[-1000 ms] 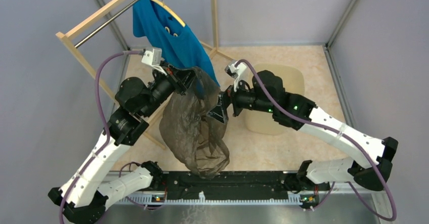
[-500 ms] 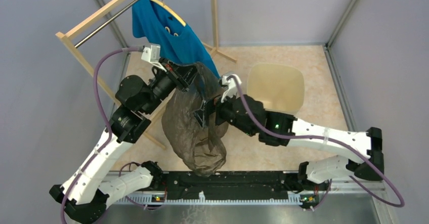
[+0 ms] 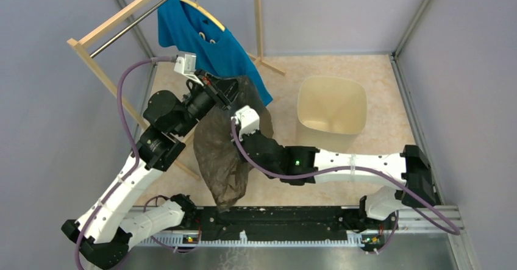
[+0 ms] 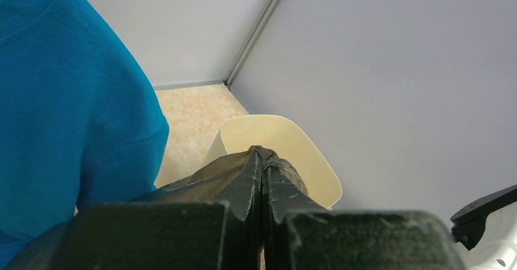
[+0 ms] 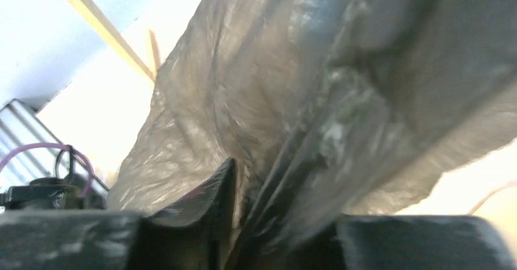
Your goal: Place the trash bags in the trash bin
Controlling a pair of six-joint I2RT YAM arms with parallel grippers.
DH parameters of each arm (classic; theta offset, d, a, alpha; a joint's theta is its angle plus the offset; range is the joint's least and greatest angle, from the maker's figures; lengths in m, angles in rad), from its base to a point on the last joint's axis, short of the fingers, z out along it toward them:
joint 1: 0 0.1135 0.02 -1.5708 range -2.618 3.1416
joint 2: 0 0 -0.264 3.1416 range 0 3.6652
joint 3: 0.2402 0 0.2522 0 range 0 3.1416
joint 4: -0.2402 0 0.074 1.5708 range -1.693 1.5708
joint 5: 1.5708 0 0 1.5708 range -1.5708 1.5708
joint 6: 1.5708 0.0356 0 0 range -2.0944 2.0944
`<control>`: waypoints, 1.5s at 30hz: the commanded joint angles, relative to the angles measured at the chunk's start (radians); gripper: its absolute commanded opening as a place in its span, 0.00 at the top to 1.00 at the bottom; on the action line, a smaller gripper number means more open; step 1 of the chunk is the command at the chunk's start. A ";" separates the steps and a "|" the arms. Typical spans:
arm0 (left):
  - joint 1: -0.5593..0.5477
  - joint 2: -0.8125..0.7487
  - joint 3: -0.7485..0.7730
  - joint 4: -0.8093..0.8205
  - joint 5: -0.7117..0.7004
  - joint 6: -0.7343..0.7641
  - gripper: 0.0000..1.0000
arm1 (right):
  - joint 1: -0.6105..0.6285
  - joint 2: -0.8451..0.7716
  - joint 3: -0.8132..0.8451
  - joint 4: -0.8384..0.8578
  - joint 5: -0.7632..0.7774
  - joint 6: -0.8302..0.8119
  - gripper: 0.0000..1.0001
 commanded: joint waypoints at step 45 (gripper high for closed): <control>-0.003 0.136 0.124 0.074 0.270 0.231 0.11 | -0.247 -0.673 0.129 -0.322 0.205 -0.377 1.00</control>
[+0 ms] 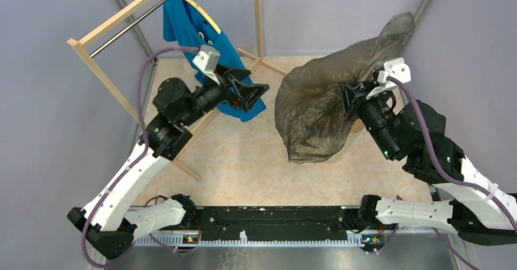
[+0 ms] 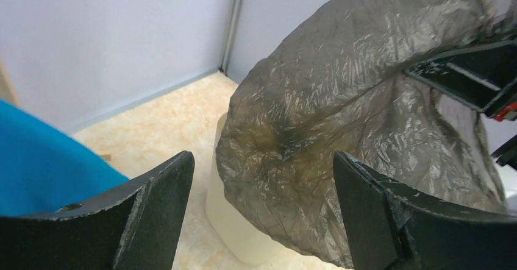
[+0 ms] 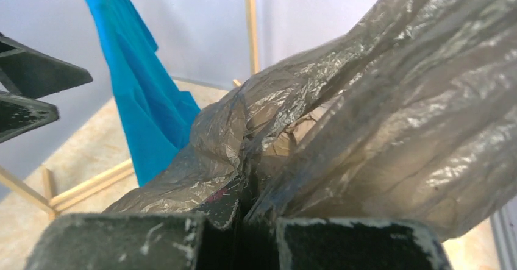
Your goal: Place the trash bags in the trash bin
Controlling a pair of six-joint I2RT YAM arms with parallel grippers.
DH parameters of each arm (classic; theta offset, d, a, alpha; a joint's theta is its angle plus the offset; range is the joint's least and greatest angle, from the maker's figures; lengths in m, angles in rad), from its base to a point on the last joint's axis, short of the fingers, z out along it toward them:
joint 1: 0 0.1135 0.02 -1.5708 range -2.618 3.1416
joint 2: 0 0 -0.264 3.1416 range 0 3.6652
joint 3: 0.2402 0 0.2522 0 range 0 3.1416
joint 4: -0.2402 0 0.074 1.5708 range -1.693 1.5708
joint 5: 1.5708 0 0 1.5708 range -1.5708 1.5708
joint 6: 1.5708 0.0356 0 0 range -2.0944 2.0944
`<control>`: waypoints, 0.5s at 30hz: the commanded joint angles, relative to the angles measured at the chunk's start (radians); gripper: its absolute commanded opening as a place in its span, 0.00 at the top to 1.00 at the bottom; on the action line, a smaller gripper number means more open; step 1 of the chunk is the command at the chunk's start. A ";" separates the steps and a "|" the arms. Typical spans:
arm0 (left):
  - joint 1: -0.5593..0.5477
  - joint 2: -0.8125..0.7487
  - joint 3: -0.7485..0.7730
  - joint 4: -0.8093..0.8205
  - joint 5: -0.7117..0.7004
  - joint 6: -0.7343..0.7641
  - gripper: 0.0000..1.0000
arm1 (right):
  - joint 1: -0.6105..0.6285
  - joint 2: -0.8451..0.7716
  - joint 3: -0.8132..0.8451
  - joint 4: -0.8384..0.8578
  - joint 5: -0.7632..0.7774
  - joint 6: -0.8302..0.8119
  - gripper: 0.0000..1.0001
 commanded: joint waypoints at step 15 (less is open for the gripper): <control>-0.241 0.554 0.359 -0.027 -0.222 0.178 0.45 | -0.025 -0.004 -0.041 -0.004 0.095 -0.039 1.00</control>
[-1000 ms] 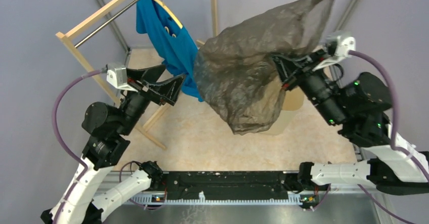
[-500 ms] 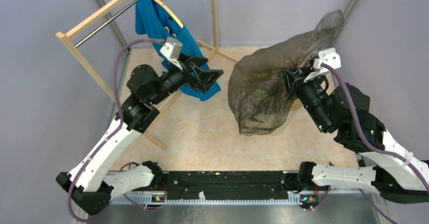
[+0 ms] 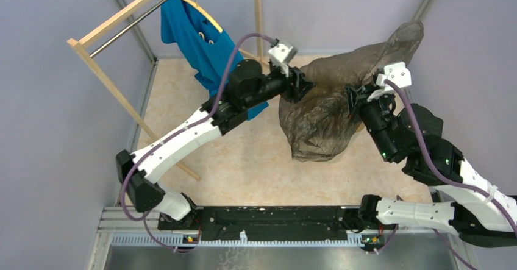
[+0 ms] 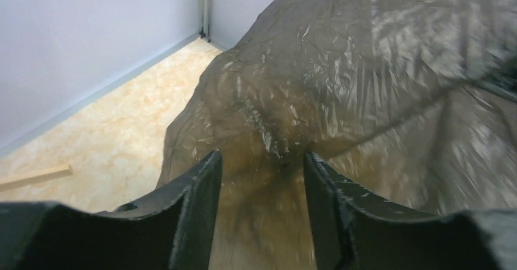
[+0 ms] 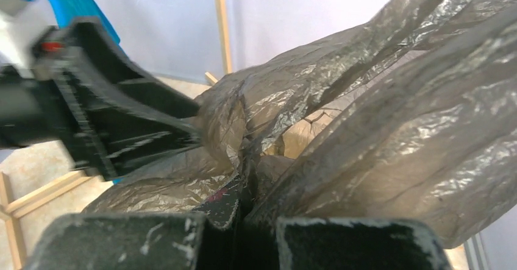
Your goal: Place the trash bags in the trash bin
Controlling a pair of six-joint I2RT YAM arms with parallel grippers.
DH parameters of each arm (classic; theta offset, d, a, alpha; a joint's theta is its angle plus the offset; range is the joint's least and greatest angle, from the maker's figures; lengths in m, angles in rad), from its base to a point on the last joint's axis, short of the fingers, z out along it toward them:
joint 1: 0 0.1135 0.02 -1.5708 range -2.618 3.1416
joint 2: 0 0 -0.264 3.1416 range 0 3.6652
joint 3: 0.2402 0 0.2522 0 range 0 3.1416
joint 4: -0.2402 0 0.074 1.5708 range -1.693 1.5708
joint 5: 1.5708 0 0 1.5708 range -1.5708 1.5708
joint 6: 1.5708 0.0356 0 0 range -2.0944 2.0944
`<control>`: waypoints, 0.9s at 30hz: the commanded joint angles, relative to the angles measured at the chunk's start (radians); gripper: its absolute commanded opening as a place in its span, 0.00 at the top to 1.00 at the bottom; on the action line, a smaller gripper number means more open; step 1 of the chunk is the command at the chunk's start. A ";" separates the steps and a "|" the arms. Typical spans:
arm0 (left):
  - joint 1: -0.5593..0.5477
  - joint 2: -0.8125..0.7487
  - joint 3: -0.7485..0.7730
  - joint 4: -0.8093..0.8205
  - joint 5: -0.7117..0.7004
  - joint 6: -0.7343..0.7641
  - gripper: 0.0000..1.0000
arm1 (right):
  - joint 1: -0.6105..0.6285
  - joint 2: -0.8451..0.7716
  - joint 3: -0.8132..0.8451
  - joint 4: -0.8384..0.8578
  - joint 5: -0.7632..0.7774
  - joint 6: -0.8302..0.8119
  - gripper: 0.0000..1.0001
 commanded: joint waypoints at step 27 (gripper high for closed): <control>-0.097 0.231 0.257 -0.258 -0.307 -0.069 0.19 | -0.720 0.215 -0.150 -0.052 -0.853 0.260 1.00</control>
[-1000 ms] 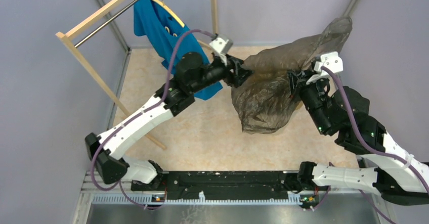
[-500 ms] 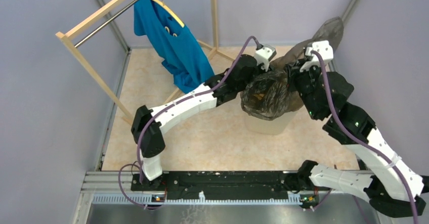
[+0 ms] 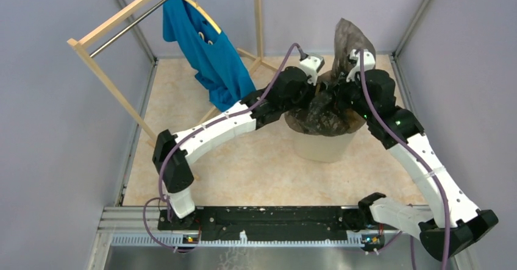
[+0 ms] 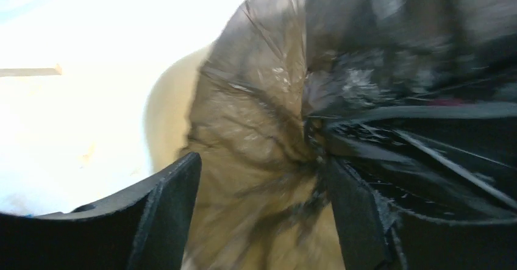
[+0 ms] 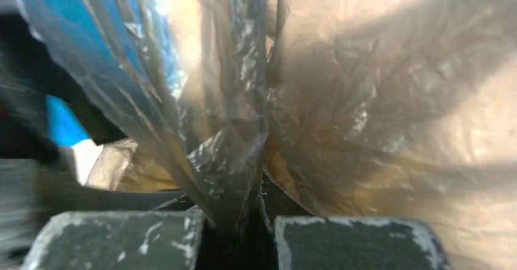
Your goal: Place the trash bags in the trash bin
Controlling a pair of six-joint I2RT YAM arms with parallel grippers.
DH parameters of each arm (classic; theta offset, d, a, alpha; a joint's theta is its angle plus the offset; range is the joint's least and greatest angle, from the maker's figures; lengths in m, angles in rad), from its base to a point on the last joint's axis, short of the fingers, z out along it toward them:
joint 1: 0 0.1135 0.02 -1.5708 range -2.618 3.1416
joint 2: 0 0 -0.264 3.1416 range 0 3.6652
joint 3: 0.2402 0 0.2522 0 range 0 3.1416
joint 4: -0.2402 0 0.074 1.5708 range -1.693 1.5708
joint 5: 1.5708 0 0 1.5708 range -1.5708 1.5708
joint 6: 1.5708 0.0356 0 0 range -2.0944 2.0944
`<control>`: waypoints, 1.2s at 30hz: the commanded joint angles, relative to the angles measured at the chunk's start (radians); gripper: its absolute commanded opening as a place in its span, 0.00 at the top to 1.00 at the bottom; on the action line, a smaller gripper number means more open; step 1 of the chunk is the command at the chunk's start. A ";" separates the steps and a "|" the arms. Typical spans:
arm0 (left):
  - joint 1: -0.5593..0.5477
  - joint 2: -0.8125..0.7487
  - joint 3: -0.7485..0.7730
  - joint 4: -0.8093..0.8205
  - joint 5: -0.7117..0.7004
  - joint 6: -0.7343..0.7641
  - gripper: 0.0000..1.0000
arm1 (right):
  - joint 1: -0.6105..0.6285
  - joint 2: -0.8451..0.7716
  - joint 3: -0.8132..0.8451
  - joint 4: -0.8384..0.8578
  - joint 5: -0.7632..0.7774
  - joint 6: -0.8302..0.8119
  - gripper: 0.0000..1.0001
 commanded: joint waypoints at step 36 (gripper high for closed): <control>0.006 -0.796 -0.566 -0.024 -0.164 -0.028 0.04 | 0.031 0.367 -0.295 0.236 -0.395 0.053 1.00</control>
